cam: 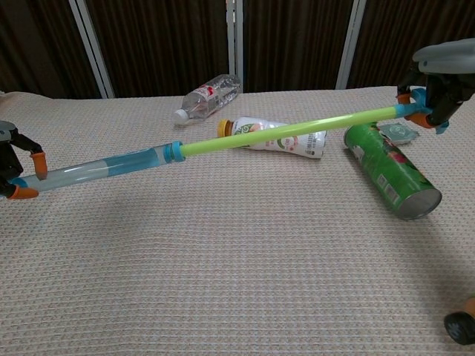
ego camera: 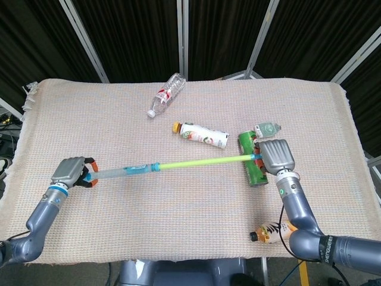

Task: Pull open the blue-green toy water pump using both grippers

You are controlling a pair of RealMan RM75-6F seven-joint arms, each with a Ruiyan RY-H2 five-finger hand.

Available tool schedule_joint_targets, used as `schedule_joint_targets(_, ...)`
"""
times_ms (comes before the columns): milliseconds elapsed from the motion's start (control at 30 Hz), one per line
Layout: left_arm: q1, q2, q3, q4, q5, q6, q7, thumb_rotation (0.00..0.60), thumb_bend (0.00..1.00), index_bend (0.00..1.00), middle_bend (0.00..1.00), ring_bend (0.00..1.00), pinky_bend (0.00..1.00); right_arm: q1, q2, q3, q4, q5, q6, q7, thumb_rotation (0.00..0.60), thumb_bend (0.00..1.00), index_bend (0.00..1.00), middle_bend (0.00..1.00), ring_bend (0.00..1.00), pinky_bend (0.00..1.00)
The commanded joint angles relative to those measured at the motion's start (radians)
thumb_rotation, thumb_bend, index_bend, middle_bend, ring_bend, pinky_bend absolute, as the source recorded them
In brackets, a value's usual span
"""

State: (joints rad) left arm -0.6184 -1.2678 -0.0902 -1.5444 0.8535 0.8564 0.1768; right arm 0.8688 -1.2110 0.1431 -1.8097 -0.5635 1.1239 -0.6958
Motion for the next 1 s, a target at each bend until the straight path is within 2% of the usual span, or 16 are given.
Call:
schedule_joint_targets(33,0.001,0.003,0.0,0.001,-0.002,-0.003,-0.002,0.6,0.58,0.78,0.9,0.83,1.0,-0.002,0.002,0.001,0.003,-0.001,-0.002,0.004,0.6,0.51,0.69,1.0,1.0,1.0)
schedule_joint_targets(367,-0.004,0.004,0.001,0.004,-0.022,-0.006,0.016,0.6,0.58,0.78,0.9,0.83,1.0,-0.01,0.007,0.002,0.016,-0.006,-0.012,0.016,0.6,0.51,0.69,1.0,1.0,1.0)
schedule_joint_targets(433,-0.004,0.001,-0.001,0.005,-0.027,-0.001,0.022,0.6,0.58,0.76,0.9,0.83,1.0,-0.011,0.006,0.001,0.019,-0.008,-0.016,0.018,0.6,0.5,0.64,1.0,1.0,1.0)
schedule_joint_targets(500,-0.004,-0.002,-0.001,0.006,-0.028,0.004,0.026,0.6,0.58,0.68,0.9,0.83,1.0,-0.012,0.006,0.0,0.02,-0.011,-0.021,0.021,0.6,0.4,0.51,1.0,1.0,1.0)
schedule_joint_targets(533,-0.004,-0.004,-0.001,0.008,-0.027,0.007,0.029,0.6,0.58,0.57,0.9,0.83,1.0,-0.013,0.007,-0.001,0.021,-0.014,-0.027,0.025,0.6,0.28,0.39,1.0,1.0,1.0)
schedule_joint_targets(600,-0.002,-0.008,0.0,0.011,-0.023,0.013,0.031,0.6,0.57,0.26,0.9,0.83,1.0,-0.015,0.013,-0.007,0.023,-0.017,-0.044,0.029,0.6,0.08,0.21,1.0,1.0,1.0)
schedule_joint_targets(633,-0.001,-0.009,0.0,0.012,-0.02,0.013,0.03,0.6,0.57,0.17,0.9,0.83,1.0,-0.015,0.016,-0.009,0.024,-0.017,-0.052,0.03,0.6,0.02,0.14,1.0,1.0,1.0)
schedule_joint_targets(667,0.0,-0.009,0.0,0.014,-0.019,0.014,0.029,0.6,0.57,0.07,0.9,0.83,1.0,-0.017,0.018,-0.011,0.024,-0.018,-0.056,0.033,0.6,0.0,0.1,1.0,1.0,1.0)
schedule_joint_targets(767,0.004,-0.006,-0.003,0.019,-0.017,0.019,0.023,0.6,0.57,0.0,0.89,0.83,1.0,-0.022,0.024,-0.015,0.021,-0.026,-0.064,0.042,0.6,0.0,0.01,1.0,1.0,1.0)
schedule_joint_targets(1000,0.027,0.031,-0.016,0.02,0.0,0.043,-0.008,0.6,0.57,0.0,0.86,0.81,1.0,-0.054,0.062,-0.022,-0.017,-0.06,-0.054,0.085,0.6,0.0,0.0,0.99,1.0,1.0)
